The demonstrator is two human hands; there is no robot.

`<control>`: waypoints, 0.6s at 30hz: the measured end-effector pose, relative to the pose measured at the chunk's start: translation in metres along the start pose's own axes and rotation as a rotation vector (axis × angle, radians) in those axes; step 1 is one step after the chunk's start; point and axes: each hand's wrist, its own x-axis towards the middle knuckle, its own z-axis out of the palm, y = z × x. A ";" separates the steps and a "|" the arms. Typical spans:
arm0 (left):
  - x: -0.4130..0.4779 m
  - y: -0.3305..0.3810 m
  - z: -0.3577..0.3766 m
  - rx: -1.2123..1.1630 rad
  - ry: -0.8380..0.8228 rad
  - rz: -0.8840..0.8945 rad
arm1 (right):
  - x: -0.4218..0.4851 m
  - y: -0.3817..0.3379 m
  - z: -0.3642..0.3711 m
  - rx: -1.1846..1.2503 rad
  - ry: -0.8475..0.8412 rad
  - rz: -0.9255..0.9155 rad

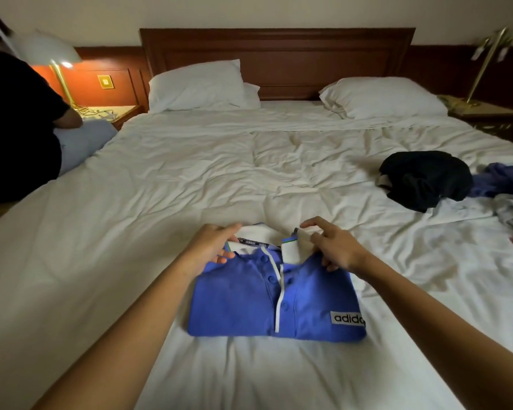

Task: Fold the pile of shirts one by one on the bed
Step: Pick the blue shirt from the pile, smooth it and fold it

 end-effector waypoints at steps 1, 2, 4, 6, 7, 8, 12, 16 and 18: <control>-0.001 0.001 0.006 -0.038 0.021 0.019 | 0.003 -0.004 0.005 -0.040 -0.023 0.030; -0.001 0.001 0.011 -0.085 0.021 0.029 | 0.008 -0.009 0.010 -0.107 -0.054 0.047; 0.000 0.000 0.017 -0.184 0.014 0.014 | 0.016 -0.018 0.022 -0.340 -0.132 0.060; 0.000 -0.001 0.017 -0.310 0.009 -0.007 | 0.022 -0.024 0.030 -0.499 -0.170 0.101; 0.000 -0.002 0.016 -0.366 0.002 -0.014 | 0.023 -0.026 0.032 -0.495 -0.168 0.135; 0.001 -0.003 0.013 -0.415 -0.013 -0.031 | 0.024 -0.028 0.033 -0.450 -0.160 0.177; 0.009 -0.007 0.005 -0.591 -0.068 -0.172 | 0.025 -0.031 0.027 -0.215 -0.110 0.312; 0.015 -0.008 0.007 -0.599 -0.088 -0.222 | 0.014 -0.016 0.014 0.111 0.018 0.240; 0.017 -0.009 0.013 -0.669 -0.067 -0.159 | 0.003 -0.006 0.004 0.396 0.069 0.258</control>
